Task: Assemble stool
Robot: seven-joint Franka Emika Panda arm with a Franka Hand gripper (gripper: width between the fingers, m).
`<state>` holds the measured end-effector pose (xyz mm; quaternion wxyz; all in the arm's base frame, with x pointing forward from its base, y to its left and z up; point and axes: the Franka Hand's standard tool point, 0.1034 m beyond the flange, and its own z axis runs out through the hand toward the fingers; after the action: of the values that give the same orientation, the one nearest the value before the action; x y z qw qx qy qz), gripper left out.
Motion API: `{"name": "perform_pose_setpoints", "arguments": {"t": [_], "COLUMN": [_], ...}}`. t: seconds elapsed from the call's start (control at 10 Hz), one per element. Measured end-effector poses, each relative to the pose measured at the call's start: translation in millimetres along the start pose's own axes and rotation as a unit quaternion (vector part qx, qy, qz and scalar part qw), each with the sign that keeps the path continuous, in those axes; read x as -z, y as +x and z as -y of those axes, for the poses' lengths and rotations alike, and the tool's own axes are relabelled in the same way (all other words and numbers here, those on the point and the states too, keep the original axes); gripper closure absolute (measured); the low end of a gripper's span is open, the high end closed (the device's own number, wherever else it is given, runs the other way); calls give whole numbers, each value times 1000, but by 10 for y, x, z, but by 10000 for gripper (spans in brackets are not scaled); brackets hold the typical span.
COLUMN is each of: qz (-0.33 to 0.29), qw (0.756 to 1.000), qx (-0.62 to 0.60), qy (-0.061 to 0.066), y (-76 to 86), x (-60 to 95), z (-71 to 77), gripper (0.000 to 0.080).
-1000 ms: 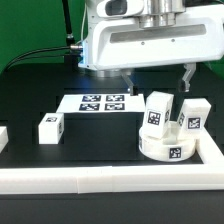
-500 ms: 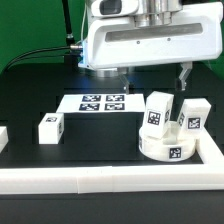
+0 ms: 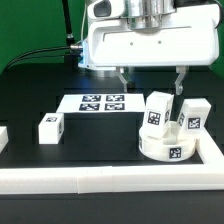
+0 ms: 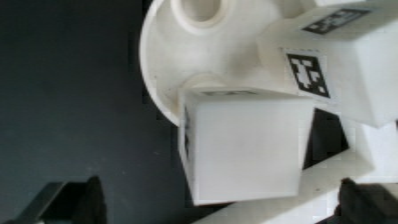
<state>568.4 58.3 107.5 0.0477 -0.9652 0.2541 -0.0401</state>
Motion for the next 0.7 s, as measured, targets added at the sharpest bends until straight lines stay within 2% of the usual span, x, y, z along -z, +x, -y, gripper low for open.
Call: {"name": "perform_pose_setpoints", "arguments": {"t": [0.1,0.2,0.3,0.7], "qz": [1,10,7,4], "qw": [1000,1000,1000,1000], "qx": [-16,-26,-13,3], "qy": [-1,-9,-11,-12], "y": [3,18,71,84], "x": [-8,-34,-42,-61], "z": [-14,-79,-61,-46], "gripper": [150,150,150,150]}}
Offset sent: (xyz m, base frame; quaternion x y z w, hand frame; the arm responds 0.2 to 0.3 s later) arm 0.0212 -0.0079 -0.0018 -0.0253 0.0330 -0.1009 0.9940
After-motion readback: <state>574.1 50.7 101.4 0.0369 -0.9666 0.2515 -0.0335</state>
